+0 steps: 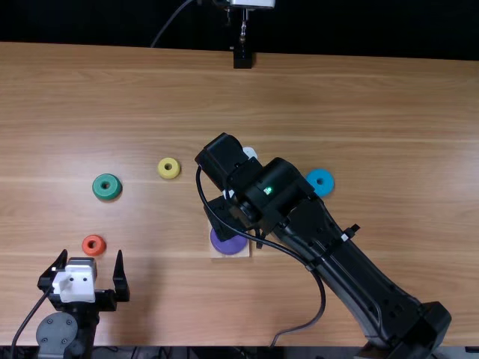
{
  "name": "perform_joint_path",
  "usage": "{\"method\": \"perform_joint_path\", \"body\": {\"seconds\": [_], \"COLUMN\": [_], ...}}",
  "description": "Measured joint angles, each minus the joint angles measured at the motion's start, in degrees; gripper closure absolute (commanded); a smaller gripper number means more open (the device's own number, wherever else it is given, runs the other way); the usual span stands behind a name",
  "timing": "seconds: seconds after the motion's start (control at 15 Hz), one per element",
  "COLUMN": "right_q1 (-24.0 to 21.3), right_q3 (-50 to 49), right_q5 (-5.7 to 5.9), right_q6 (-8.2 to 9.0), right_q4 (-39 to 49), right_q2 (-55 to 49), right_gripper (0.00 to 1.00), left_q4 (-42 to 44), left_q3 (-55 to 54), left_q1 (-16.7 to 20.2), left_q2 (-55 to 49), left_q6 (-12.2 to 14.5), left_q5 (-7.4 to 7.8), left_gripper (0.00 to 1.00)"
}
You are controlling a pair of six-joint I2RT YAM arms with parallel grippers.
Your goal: Build the Hanoi tower: stack the rings onto the peg from bottom to top in this color order: purple, dark blue, light blue, dark green, light green, yellow, orange.
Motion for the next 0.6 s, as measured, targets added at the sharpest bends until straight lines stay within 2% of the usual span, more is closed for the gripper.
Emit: {"method": "perform_joint_path", "body": {"seconds": [0.6], "right_q1": [0.35], "right_q3": [0.00], "right_q5": [0.02], "right_q6": [0.37], "right_q4": [3.08], "right_q2": [0.02], "right_gripper": [0.93], "left_q4": [-0.02], "left_q3": [0.00], "left_q1": [-0.02], "left_q2": [0.00], "left_q6": [0.02], "left_q5": [0.00], "left_gripper": [0.00]}}
